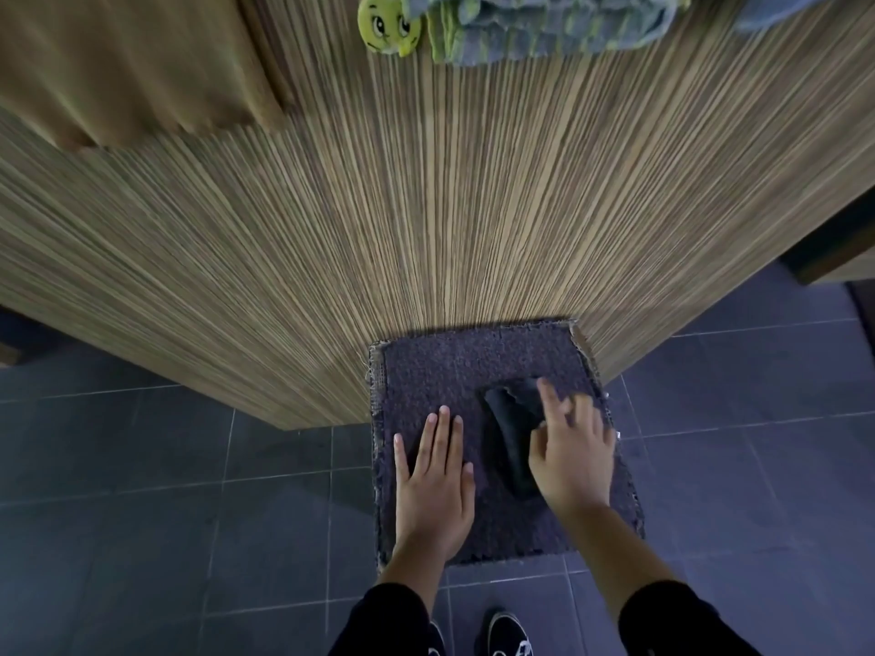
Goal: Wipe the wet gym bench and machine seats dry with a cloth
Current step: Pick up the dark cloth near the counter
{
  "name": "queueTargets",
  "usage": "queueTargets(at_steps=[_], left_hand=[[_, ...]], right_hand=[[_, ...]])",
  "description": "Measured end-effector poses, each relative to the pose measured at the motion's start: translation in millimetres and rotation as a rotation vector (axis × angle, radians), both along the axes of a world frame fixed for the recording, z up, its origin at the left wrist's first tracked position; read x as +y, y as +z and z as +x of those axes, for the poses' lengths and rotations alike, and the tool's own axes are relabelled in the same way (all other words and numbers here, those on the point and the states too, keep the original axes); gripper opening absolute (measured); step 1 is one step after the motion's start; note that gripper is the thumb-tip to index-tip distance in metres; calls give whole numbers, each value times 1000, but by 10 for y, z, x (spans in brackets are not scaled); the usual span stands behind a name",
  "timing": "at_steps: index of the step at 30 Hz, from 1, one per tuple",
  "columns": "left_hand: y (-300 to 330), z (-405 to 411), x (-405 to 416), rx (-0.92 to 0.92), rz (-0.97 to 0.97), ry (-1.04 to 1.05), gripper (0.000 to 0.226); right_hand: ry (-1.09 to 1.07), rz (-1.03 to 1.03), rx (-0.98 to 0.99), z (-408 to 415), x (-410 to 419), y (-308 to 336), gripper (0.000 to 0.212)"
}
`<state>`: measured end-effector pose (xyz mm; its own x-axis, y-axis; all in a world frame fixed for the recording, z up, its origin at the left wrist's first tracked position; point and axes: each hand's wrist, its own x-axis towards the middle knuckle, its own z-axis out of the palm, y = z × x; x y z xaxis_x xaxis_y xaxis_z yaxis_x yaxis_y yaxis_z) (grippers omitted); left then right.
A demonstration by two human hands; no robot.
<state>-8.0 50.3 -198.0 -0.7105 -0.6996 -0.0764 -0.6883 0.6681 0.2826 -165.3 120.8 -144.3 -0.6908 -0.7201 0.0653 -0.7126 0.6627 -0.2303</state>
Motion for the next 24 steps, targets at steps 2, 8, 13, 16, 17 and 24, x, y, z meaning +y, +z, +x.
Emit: queueTargets(at_steps=[2,8,13,16,17,24], left_hand=[[8,-3,3,6,-13,0,56],[17,1,4,-2,-13,1,58],[20,4,6,3,-6,2,58],[37,1,3,-1,1,2,59],[37,-1,4,-5,1,0,59],[158,-25,-15,-58,29,-8,58]], right_hand=[[256,-77,86,31,17,-77,34],[163,-2,50,63,54,-146,45],[66,42,-122,111,4,-249,58],[108,42,-167,163,-14,-305,58],[74,21,-179,182,-25,-304,55],[2,-108,-91,277,-63,-279,53]])
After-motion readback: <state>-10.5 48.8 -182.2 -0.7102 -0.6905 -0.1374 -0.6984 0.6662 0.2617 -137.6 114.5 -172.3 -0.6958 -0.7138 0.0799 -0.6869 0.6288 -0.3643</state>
